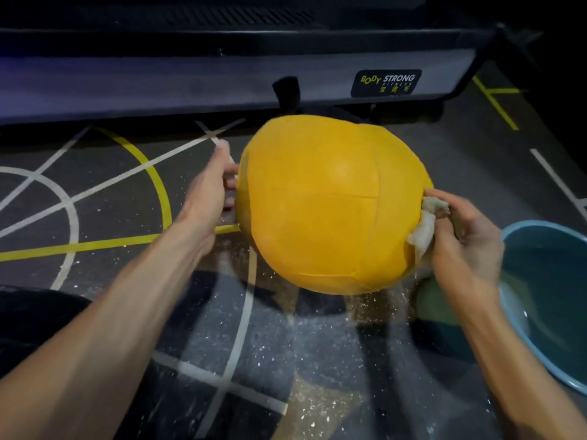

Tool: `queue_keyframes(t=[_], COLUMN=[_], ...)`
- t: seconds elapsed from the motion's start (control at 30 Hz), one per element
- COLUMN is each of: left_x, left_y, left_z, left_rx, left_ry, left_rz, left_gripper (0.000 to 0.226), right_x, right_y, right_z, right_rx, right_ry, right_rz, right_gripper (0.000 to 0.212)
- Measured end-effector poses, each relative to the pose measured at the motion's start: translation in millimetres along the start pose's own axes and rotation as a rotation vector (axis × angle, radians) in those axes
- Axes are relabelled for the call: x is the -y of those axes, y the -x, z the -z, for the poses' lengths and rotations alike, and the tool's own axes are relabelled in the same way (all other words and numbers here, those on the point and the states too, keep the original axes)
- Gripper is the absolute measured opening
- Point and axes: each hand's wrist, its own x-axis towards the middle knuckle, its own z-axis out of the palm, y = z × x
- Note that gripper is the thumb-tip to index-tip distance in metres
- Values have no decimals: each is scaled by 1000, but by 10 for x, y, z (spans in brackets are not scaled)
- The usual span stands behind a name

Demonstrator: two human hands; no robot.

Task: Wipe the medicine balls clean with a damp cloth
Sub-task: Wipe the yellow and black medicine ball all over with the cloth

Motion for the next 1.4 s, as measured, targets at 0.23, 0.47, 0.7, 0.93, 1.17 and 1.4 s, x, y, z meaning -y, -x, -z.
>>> queue_keyframes(t=[0.23, 0.47, 0.7, 0.93, 1.17, 1.4], left_x=[-249, -375, -540, -605, -557, -602], left_y=[185, 137, -6, -51, -116, -97], left_z=[46, -92, -356, -507, -517, -615], left_rx=[43, 70, 190, 196, 216, 214], left_ry=[-176, -449, -526, -531, -535, -540], left_rz=[-171, -435, -527, -532, -529, -529], left_gripper=[37, 38, 61, 62, 62, 58], right_x=[37, 250, 439, 702, 44, 513], right_y=[-180, 177, 42, -113, 582, 135], right_z=[-17, 134, 484, 60, -199, -136], right_rx=[-96, -177, -154, -117, 173, 28], right_ry=[12, 13, 78, 173, 538, 462], right_rz=[-100, -14, 215, 593, 906, 861], right_gripper=[33, 35, 23, 16, 19, 14])
